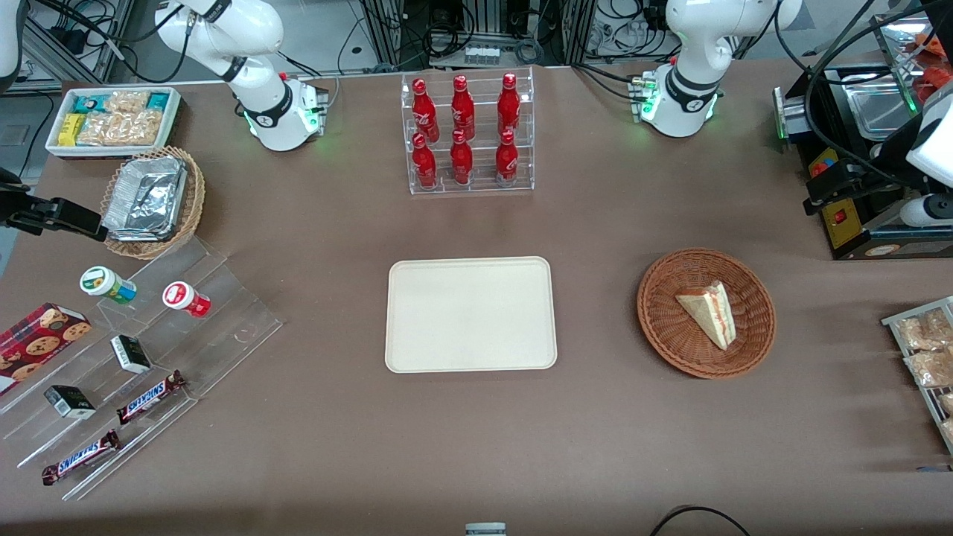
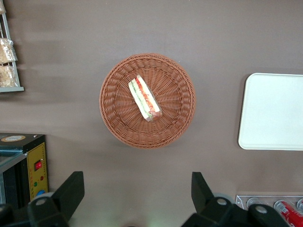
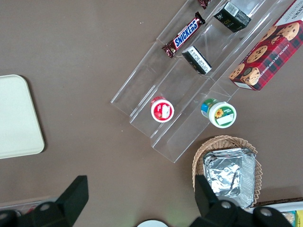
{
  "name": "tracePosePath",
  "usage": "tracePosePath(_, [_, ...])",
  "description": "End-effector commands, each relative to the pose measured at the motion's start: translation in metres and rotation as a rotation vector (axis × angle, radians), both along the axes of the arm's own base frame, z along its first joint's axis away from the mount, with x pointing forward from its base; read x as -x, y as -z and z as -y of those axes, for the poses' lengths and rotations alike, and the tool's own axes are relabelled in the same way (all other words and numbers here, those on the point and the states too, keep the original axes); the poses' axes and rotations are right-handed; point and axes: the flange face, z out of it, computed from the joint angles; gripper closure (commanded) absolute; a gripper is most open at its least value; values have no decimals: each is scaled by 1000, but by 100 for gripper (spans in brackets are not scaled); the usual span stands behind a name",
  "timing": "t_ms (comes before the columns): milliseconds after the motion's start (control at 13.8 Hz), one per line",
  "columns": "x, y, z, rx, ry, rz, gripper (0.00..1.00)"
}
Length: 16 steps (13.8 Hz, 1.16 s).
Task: Place sandwich from basket to tray
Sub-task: 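Move the left gripper over the wrapped sandwich in the wicker basket and lower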
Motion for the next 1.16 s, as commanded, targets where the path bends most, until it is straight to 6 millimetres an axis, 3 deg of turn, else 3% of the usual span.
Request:
tracePosePath(0, [5,-5,3,-4,14,7,0])
tracePosePath(145, [4,-1,3,-3,15,1,0])
tracePosePath(509, [-1,51,1,-45,7,-50,0])
tracePosePath(800, [-6,103,30,-54,-161,-18,0])
tracePosePath(1091, [-8,153,34,-52,-221,-7,0])
